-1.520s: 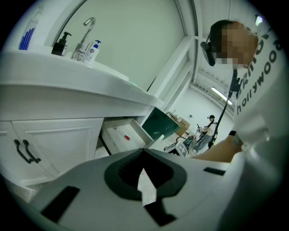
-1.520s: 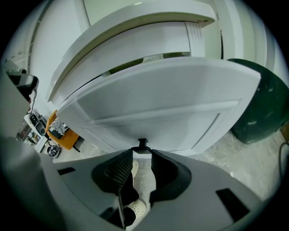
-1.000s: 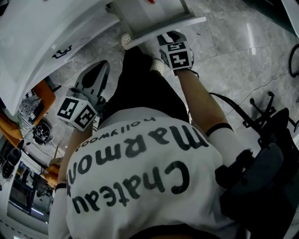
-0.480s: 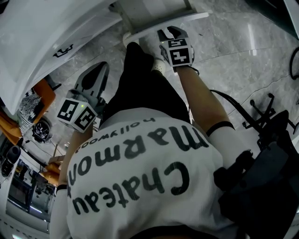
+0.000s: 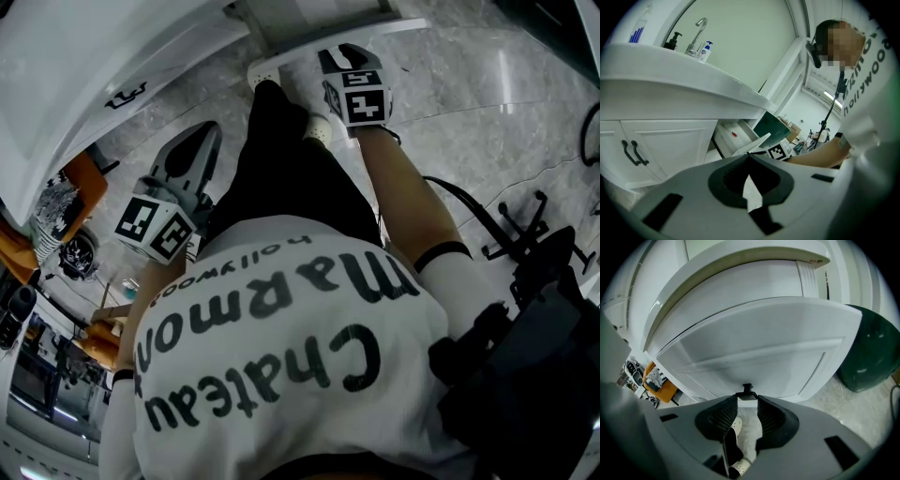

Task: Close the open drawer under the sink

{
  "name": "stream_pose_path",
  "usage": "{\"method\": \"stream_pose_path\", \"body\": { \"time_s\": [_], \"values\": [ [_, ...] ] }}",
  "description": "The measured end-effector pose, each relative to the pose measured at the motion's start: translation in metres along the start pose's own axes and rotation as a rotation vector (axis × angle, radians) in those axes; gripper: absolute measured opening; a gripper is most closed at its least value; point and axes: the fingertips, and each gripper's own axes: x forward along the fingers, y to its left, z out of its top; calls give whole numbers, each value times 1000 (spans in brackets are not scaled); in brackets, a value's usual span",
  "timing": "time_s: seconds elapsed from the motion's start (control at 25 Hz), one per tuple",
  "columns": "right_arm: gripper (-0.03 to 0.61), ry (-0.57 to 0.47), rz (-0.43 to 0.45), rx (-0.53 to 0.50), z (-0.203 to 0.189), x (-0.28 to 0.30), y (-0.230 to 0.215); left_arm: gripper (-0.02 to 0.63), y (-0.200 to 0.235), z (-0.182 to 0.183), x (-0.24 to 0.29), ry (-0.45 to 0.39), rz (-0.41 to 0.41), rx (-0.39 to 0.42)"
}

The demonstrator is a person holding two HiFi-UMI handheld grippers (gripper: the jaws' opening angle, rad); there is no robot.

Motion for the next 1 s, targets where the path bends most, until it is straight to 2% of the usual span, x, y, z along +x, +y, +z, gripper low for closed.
{"method": "stream_pose_path", "body": {
  "time_s": [0.16,1.0],
  "values": [
    [140,-7,10,-6,1,1,-1,8,2,-3,-1,1,-9,12],
    [140,1,-45,-39,19,19,-2,8,14,-5,-7,-8,52,-38]
  ]
}}
